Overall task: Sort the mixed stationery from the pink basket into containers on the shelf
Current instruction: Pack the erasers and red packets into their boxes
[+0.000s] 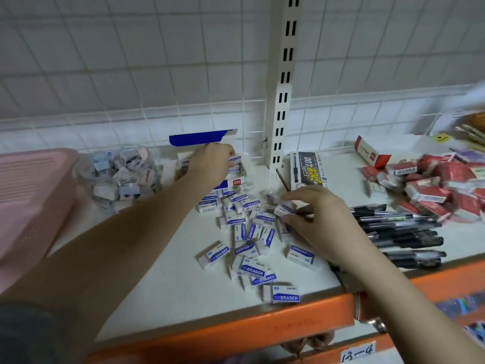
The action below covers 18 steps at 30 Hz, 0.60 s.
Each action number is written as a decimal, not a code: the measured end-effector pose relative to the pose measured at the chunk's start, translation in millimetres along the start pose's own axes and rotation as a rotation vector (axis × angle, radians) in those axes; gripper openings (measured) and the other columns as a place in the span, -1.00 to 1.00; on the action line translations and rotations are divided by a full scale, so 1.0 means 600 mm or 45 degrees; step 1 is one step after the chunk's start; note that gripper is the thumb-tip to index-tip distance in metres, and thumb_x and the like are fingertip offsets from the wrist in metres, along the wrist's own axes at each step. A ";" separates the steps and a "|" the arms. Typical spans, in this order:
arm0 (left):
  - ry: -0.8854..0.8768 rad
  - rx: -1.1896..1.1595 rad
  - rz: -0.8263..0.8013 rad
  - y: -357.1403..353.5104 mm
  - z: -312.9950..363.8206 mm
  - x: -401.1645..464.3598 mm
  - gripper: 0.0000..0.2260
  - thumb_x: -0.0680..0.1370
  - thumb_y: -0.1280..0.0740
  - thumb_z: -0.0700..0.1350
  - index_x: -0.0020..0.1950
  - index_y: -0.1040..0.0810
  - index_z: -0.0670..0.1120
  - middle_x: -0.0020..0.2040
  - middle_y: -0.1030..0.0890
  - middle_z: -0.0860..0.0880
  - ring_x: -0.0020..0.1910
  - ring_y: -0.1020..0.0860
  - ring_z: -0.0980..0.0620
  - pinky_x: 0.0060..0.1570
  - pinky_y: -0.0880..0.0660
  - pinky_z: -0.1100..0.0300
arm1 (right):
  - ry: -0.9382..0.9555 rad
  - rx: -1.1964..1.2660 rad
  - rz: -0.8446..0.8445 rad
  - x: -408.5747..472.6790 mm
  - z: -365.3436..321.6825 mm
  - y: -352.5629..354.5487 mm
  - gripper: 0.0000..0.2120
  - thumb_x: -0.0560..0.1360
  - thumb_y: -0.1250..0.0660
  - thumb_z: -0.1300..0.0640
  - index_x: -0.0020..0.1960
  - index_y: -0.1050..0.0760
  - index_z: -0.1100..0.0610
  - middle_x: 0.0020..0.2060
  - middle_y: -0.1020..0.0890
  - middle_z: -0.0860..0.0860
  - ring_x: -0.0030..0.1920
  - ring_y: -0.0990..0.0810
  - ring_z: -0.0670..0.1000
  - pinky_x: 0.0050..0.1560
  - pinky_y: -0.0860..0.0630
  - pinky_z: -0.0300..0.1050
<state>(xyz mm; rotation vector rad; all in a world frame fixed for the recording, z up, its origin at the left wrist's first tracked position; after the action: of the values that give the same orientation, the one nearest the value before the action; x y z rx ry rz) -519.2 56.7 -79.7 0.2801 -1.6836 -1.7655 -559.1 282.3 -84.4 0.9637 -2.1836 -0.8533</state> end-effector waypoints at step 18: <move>-0.266 -0.177 0.037 0.043 0.043 -0.073 -0.80 0.56 -0.25 -0.17 0.08 -0.64 -0.08 -0.01 -0.60 -0.02 -0.07 -0.55 -0.01 -0.03 -0.52 0.05 | -0.108 0.546 0.255 -0.046 0.027 0.046 -0.74 0.43 -0.42 0.27 -0.04 -0.52 -0.06 -0.17 -0.63 -0.08 -0.19 -0.58 -0.14 -0.21 -0.48 -0.34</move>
<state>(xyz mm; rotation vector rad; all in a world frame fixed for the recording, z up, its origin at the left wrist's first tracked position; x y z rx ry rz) -493.2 104.7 -64.4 0.0087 -1.6871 -1.9343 -566.8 323.8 -80.9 0.8920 -2.5439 -0.3418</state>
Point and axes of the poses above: each hand's wrist, its own x-axis towards the middle knuckle, its own y-axis out of the back of the hand, z = x × y, the point moved 7 cm from there along x, towards the middle knuckle
